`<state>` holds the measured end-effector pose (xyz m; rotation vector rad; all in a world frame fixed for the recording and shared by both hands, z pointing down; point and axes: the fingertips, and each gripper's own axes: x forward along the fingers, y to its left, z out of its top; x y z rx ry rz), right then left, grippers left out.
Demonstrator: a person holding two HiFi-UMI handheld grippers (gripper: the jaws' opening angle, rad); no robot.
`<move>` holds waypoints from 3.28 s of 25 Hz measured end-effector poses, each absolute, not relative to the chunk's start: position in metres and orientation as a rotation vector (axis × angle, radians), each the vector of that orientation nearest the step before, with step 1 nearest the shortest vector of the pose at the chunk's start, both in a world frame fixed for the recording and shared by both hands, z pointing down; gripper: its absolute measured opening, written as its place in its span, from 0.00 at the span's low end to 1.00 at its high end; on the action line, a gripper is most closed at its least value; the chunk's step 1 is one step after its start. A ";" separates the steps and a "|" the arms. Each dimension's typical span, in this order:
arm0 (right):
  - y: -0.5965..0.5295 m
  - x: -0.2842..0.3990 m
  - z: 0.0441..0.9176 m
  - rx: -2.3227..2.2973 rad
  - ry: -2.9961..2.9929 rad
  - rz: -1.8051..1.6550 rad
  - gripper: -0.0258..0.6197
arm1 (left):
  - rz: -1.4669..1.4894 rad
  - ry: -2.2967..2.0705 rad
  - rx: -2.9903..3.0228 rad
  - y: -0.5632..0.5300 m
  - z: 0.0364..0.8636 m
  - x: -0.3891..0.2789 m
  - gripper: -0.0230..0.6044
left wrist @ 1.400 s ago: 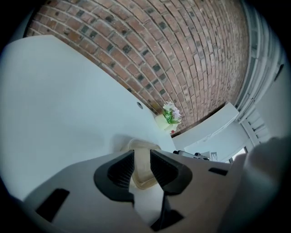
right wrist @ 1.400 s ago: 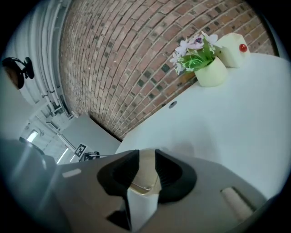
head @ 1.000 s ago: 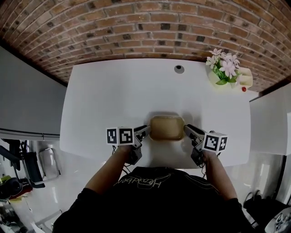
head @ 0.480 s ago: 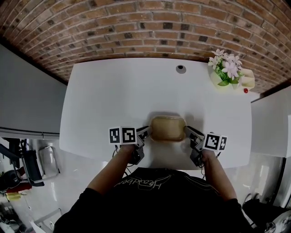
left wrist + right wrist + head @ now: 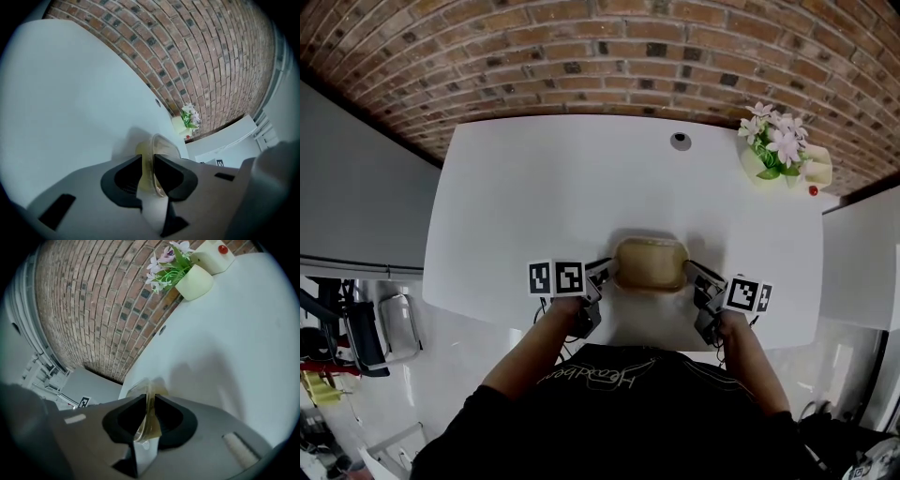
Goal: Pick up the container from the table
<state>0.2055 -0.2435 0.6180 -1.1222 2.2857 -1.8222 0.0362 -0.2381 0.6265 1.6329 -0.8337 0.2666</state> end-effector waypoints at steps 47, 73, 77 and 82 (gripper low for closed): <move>-0.178 0.159 0.476 -1.126 2.354 -1.352 0.13 | 0.160 -0.839 1.934 -0.190 0.484 -0.008 0.12; -0.095 0.079 0.373 -1.085 2.315 -1.037 0.13 | 0.044 -0.884 2.159 -0.112 0.390 -0.091 0.12; -0.088 0.072 0.372 -1.090 2.340 -1.028 0.13 | 0.038 -0.889 2.171 -0.105 0.384 -0.099 0.12; -0.082 0.063 0.372 -1.090 2.356 -1.035 0.12 | 0.032 -0.887 2.165 -0.098 0.387 -0.105 0.12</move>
